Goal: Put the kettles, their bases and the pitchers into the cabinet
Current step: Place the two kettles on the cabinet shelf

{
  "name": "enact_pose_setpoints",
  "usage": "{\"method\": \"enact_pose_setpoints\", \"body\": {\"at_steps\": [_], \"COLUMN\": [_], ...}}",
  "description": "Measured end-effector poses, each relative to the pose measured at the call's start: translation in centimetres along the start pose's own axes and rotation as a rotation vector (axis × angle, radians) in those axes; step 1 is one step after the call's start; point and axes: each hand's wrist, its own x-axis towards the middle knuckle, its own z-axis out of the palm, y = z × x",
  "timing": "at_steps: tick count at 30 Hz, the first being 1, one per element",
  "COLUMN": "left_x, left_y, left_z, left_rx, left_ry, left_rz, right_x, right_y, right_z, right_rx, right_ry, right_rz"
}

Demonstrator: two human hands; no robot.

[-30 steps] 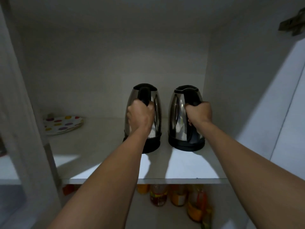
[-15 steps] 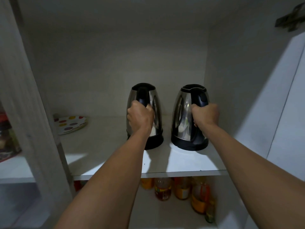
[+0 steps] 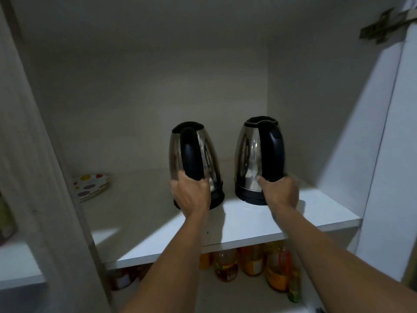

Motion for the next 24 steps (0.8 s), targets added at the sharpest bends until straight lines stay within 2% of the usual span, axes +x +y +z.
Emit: {"method": "enact_pose_setpoints", "body": {"at_steps": [2,9,13,18,24], "left_x": [-0.6,2.5,4.5,7.4,10.2], "left_y": [-2.5,-3.7,-4.4,-4.4,-4.5], "left_z": [0.6,2.3,5.4,9.0,12.9], "left_rx": [0.019,-0.075,-0.035,-0.031,-0.024], "left_ry": [-0.049,-0.17,-0.131,-0.129,-0.054], "left_rz": [-0.041,0.066,0.137,0.051,0.079], "right_x": [-0.6,1.7,3.8,7.2,11.4], "right_y": [1.6,1.1,1.5,2.0,2.0], "right_z": [0.8,3.5,5.4,7.9,10.6], "right_rx": [-0.022,-0.021,-0.013,0.002,0.013], "right_ry": [-0.006,-0.005,-0.018,-0.119,-0.23], "right_rz": [0.019,-0.002,-0.026,-0.096,-0.106]}}
